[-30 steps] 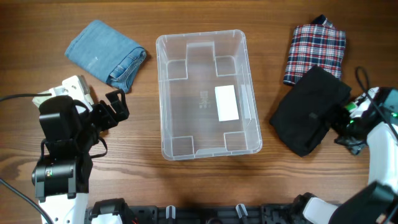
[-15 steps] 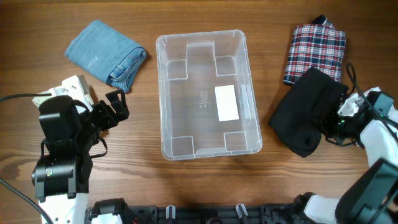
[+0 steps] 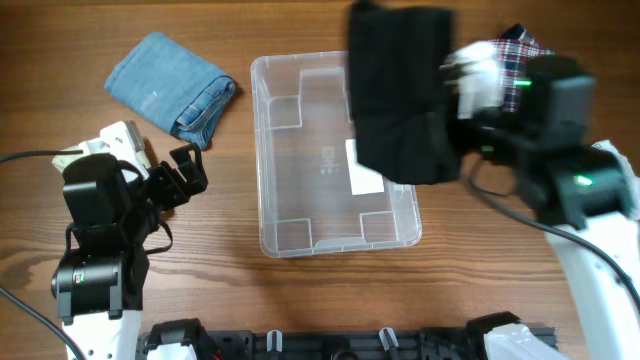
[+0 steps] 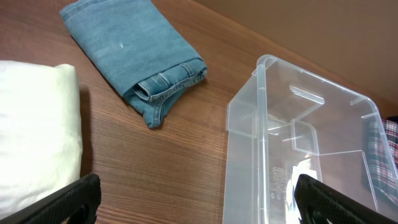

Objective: Pack container
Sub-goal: 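Grasp the black folded garment with the right gripper and lift it, then lower the black garment into the container's far end and release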

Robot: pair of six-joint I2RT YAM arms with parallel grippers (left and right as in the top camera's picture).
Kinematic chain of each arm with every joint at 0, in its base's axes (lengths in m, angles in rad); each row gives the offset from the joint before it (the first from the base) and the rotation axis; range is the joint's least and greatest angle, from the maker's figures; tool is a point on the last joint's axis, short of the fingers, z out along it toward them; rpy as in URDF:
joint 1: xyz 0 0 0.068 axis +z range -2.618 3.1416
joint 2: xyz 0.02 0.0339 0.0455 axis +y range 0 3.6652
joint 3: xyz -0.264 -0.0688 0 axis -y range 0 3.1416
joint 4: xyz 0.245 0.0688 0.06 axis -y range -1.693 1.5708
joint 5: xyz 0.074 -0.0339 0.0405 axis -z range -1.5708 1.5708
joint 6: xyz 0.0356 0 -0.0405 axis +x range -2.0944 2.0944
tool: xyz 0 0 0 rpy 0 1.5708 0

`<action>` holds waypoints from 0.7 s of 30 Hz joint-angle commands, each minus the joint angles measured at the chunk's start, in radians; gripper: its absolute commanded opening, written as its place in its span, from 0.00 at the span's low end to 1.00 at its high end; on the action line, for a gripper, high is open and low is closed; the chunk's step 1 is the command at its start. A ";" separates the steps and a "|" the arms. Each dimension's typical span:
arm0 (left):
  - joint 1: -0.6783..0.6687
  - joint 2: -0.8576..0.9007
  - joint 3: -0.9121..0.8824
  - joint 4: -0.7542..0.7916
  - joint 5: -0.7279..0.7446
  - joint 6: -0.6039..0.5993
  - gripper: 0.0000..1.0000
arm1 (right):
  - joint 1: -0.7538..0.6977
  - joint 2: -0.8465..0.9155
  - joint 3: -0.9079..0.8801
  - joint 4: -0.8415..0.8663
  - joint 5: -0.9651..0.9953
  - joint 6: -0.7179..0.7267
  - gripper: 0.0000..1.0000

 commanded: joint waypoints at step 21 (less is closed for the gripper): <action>0.006 0.000 0.021 -0.023 0.011 0.023 1.00 | 0.239 0.518 0.022 0.204 0.262 -0.665 0.32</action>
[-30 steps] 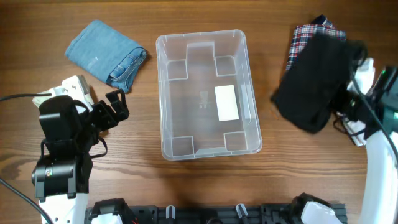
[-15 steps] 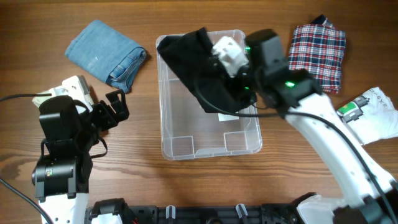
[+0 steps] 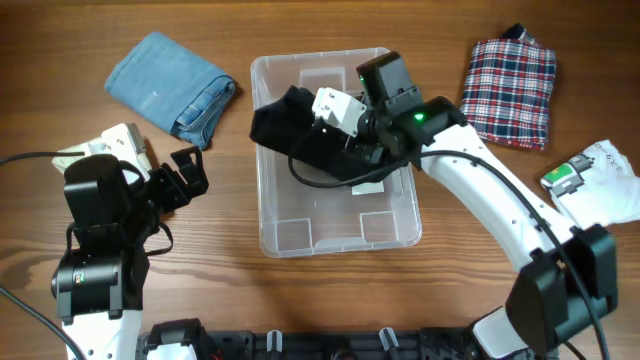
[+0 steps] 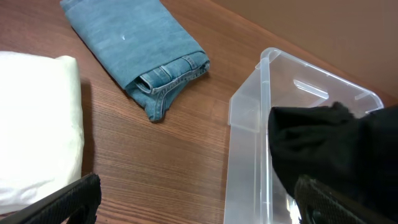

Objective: Pack container
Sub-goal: 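Lower the black garment into the container's far end and release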

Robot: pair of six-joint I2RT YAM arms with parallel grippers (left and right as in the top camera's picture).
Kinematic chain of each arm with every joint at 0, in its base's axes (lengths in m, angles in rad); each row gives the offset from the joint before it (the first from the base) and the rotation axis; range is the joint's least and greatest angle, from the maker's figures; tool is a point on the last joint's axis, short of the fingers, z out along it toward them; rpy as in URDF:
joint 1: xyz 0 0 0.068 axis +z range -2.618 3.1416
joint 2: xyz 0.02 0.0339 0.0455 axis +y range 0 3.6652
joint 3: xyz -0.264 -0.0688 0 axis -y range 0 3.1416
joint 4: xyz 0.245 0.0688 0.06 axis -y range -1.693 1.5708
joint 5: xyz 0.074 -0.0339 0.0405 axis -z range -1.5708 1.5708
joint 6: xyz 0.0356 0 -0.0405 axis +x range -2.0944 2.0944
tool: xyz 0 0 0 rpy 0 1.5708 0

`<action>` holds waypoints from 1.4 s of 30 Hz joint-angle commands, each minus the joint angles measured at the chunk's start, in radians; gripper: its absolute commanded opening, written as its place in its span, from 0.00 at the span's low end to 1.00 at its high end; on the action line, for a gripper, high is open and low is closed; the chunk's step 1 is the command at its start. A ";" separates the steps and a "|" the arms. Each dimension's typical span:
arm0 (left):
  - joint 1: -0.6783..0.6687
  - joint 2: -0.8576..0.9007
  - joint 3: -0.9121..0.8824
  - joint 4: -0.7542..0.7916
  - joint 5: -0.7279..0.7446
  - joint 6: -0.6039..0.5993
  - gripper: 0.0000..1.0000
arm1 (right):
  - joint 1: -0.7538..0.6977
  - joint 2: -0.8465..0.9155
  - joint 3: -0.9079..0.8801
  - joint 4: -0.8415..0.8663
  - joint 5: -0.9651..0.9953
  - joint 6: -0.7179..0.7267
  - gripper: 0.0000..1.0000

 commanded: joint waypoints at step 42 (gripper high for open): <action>0.006 0.009 0.021 -0.023 0.011 0.023 1.00 | -1.046 0.440 0.022 0.390 -0.405 0.813 1.00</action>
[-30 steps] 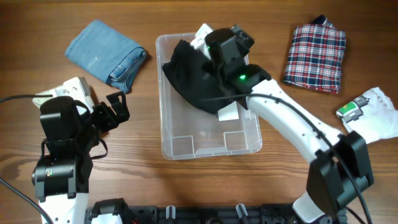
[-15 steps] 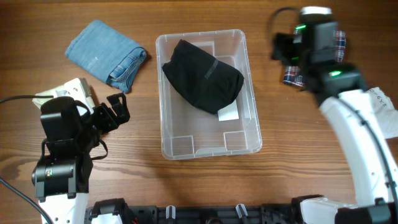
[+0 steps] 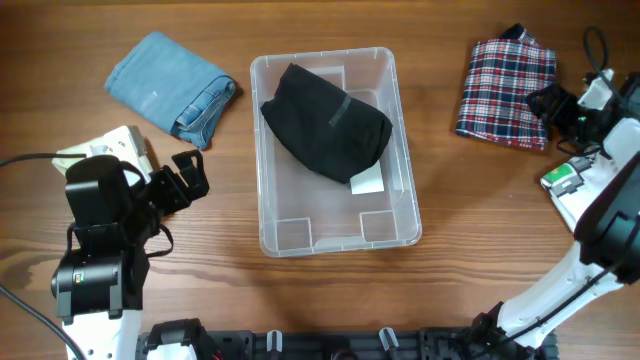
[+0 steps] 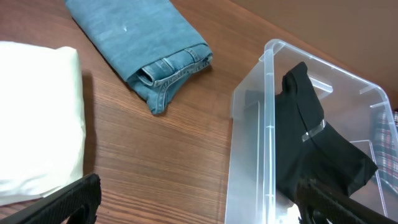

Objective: Pack container
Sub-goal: 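Lower the black garment into the container's far end and release, then grasp the plaid shirt with the right gripper and drop it in the container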

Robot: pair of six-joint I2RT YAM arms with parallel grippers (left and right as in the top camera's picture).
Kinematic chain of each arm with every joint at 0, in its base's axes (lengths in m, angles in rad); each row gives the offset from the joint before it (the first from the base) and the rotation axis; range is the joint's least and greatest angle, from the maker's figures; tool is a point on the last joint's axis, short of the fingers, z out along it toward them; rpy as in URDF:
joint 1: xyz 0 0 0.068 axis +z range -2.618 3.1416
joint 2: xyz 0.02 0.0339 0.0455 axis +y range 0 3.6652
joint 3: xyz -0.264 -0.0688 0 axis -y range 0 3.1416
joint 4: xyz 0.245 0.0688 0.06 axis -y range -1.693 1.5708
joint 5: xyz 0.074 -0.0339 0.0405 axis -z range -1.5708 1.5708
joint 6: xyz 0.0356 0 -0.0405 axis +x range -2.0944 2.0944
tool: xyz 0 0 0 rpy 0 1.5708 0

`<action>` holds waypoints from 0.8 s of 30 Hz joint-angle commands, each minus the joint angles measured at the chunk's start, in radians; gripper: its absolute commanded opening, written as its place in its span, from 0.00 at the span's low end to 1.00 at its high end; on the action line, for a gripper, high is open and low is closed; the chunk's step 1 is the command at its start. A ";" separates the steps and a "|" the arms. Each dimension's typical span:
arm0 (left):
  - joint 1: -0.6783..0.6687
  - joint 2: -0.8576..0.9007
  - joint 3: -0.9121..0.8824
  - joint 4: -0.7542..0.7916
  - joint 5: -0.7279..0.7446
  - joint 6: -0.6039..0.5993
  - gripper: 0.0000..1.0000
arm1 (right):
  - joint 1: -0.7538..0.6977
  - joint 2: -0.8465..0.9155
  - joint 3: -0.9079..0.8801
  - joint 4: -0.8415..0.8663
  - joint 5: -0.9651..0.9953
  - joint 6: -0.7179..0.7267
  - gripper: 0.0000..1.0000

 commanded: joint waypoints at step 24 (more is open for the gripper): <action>0.006 0.057 0.021 0.002 0.011 0.019 1.00 | 0.484 -0.865 0.009 -0.303 -0.001 -0.449 0.04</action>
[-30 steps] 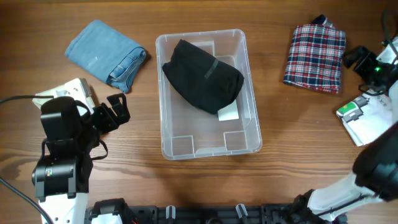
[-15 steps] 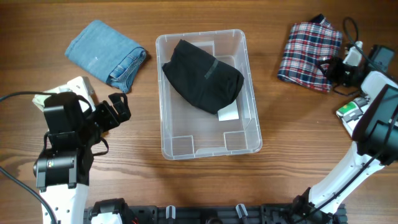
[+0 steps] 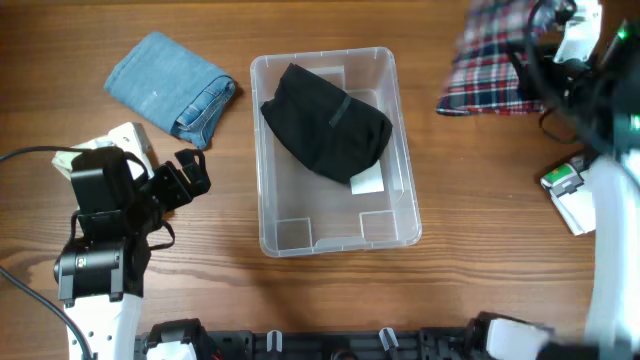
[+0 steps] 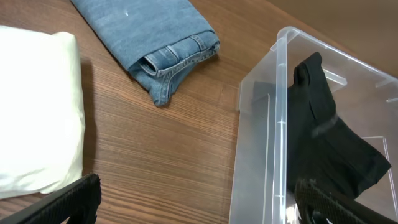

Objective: Pack container
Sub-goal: 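Grasp the plaid shirt with the right gripper and drop it in the container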

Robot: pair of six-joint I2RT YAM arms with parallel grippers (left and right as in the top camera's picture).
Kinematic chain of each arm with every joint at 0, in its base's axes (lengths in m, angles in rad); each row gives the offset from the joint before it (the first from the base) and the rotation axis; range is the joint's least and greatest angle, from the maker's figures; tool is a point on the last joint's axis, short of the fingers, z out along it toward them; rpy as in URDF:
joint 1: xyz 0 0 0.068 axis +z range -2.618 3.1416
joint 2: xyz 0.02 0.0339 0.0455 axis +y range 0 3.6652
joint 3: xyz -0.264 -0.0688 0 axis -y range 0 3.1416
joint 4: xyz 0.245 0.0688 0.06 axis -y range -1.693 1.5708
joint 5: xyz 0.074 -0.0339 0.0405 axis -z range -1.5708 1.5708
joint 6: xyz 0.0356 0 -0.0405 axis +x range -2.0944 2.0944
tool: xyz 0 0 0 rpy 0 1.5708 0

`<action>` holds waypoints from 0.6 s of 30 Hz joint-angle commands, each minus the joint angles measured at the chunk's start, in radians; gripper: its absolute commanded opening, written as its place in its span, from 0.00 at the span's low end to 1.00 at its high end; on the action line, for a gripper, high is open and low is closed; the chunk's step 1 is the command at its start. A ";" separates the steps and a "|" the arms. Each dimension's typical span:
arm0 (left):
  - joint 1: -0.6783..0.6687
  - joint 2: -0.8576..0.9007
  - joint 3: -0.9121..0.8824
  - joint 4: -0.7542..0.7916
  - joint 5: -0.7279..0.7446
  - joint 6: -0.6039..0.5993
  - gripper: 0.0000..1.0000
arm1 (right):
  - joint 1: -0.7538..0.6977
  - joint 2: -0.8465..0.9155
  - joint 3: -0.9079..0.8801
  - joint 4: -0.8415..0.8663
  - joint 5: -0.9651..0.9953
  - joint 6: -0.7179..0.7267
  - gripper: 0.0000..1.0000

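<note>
A clear plastic container (image 3: 400,225) stands mid-table with a black garment (image 3: 325,120) lying in its far half; the left wrist view shows the container (image 4: 280,124) and the black garment (image 4: 323,143) too. A plaid shirt (image 3: 490,65) at the upper right is blurred and off the table, with my right gripper (image 3: 532,70) shut on its right edge. Folded blue jeans (image 3: 170,85) lie at the upper left, also seen as jeans (image 4: 155,37). My left gripper (image 3: 190,175) is open left of the container, and in its own wrist view the left gripper (image 4: 196,205) holds nothing.
A folded white cloth (image 3: 115,140) lies under my left arm, shown as cloth (image 4: 37,112) in the wrist view. A white item with a green label (image 3: 565,185) lies at the right edge.
The plaid shirt has come up off the table and shifted left, held by my right gripper. My left arm has shifted slightly toward the jeans and the container.
My right gripper held the black garment above the container, then was down inside the container with it. Later the garment lay in the container and the right gripper was beside the plaid shirt. Now it holds that shirt raised.
</note>
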 commanded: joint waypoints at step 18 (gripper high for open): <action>0.006 -0.001 0.021 -0.004 0.011 0.019 1.00 | 0.752 0.316 0.011 -0.512 0.025 -0.830 0.04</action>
